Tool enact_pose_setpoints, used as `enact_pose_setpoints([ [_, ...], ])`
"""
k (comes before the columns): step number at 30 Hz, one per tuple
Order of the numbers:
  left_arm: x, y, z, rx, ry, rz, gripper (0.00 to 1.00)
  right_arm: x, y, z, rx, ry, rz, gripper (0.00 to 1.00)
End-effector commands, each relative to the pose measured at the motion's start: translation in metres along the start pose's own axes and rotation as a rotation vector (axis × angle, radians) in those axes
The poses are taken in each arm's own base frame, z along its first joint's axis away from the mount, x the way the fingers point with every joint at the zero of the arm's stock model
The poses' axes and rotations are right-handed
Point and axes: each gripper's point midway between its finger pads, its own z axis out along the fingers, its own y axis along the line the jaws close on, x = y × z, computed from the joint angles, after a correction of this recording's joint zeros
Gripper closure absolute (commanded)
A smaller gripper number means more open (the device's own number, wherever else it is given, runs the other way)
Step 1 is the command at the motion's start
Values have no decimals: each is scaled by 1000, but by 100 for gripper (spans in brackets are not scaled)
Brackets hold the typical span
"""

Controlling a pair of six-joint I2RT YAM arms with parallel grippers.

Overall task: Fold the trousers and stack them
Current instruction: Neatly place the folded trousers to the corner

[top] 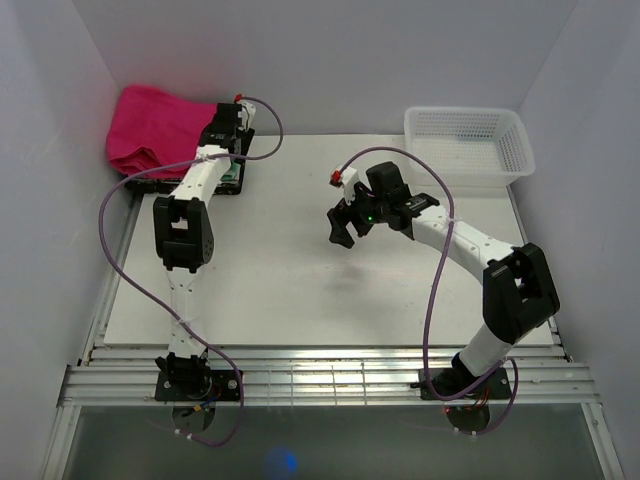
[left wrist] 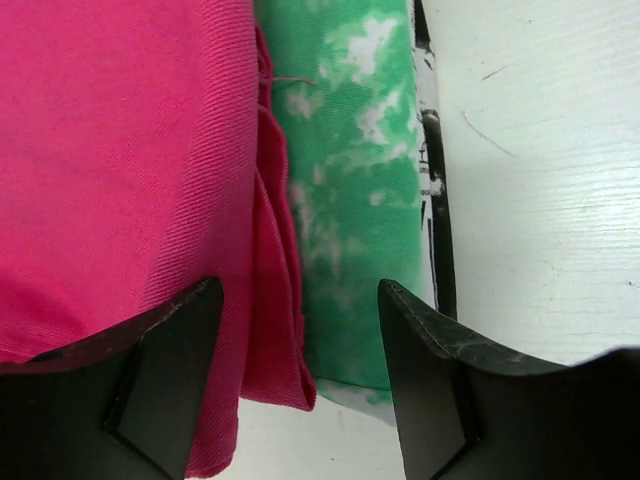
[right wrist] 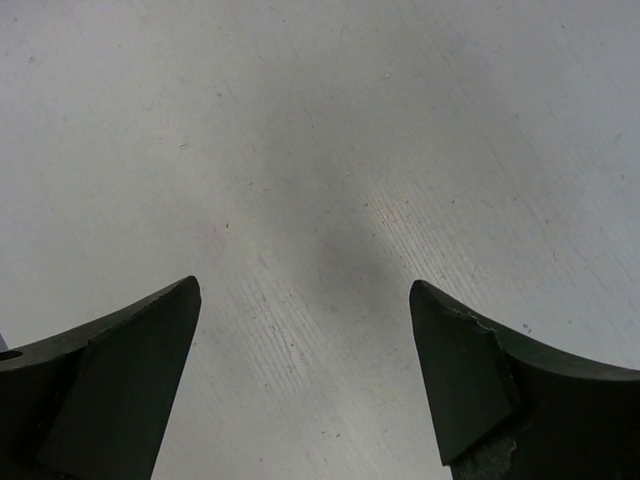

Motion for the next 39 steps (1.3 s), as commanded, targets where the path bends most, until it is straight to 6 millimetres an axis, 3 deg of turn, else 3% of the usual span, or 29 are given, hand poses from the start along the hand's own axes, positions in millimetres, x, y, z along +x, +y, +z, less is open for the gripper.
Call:
enact_pose_setpoints([
  [1,-45,50,-45,-104,-123,-50,26,-15,3,-11,-1,-58,-19,10],
  [8,-70,71,-67,-136,-199,-85,27,-14,4,-9,-7,-58,-17,10],
  [15,-88,76,-88,-116,-265,-92,30,-10,4,-6,-15,-50,-11,10],
  [25,-57,69,-33,-218,-163,-28,29,-8,3,-4,-15,-47,-3,10],
  [30,-58,62,-20,-208,-160,-28,29,-1,3,-3,-15,-33,1,10],
  [39,-22,48,3,-212,-78,14,28,2,3,-3,-14,-28,6,10],
])
